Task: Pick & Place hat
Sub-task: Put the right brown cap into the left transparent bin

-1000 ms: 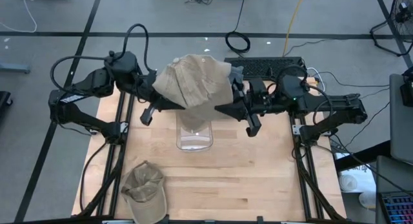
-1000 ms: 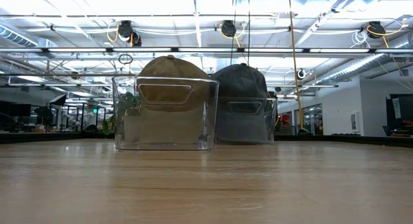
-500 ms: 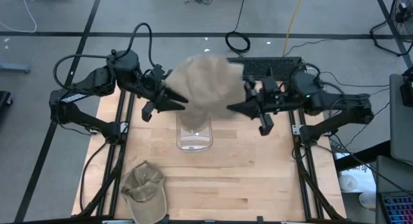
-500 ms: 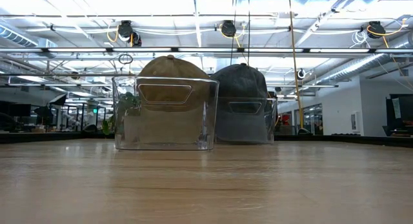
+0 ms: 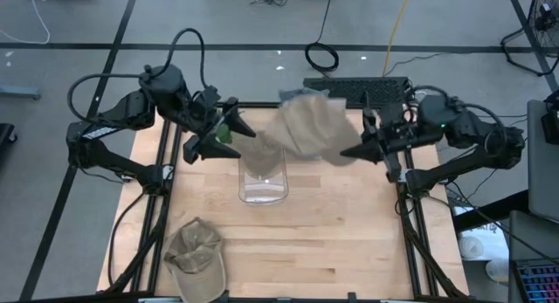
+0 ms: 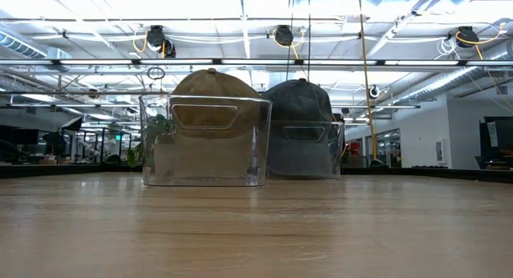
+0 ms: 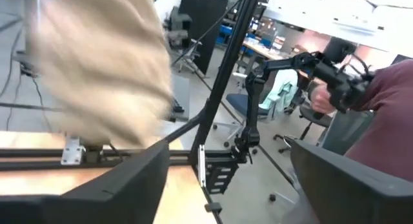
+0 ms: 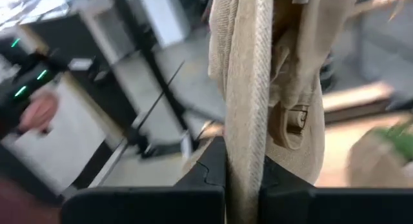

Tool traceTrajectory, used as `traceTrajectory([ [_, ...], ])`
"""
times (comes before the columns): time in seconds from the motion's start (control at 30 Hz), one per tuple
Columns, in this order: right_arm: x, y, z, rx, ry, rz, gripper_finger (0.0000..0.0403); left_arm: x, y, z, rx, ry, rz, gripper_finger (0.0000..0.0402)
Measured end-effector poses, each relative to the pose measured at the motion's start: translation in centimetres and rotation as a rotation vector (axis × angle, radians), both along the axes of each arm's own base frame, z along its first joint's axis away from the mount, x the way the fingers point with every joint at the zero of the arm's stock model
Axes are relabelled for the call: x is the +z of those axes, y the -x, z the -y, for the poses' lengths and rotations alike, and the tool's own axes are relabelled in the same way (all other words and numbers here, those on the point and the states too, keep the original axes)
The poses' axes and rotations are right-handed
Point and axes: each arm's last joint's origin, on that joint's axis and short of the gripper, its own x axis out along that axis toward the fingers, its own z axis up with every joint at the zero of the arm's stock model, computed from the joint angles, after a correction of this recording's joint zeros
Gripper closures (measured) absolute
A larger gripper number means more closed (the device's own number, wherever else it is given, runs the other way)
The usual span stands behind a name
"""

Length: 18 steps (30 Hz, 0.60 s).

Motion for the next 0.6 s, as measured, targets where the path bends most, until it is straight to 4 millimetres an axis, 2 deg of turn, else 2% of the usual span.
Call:
traceTrajectory([
  [0.1,-0.7,0.0,-0.3,0.09,-0.036,-0.081,0.0402,0.2,0.0,-0.6,0.039,0.023,0.013,0.0047],
  [0.3,-1.6,-2.1,-1.1,0.192,-0.04,-0.121,0.0403,-0.2,0.1,-2.2,0.097,0.128,-0.066,0.0026],
  [0.5,-2.6,-4.4,-1.5,0.221,-0.012,-0.151,0.0403,-1.0,-1.1,-2.3,0.021,0.189,-0.132,0.0025],
  [0.6,-2.5,-5.1,-1.7,0.246,-0.015,-0.112,0.0403,-1.6,-2.0,-2.2,-0.003,0.207,-0.172,0.0025],
])
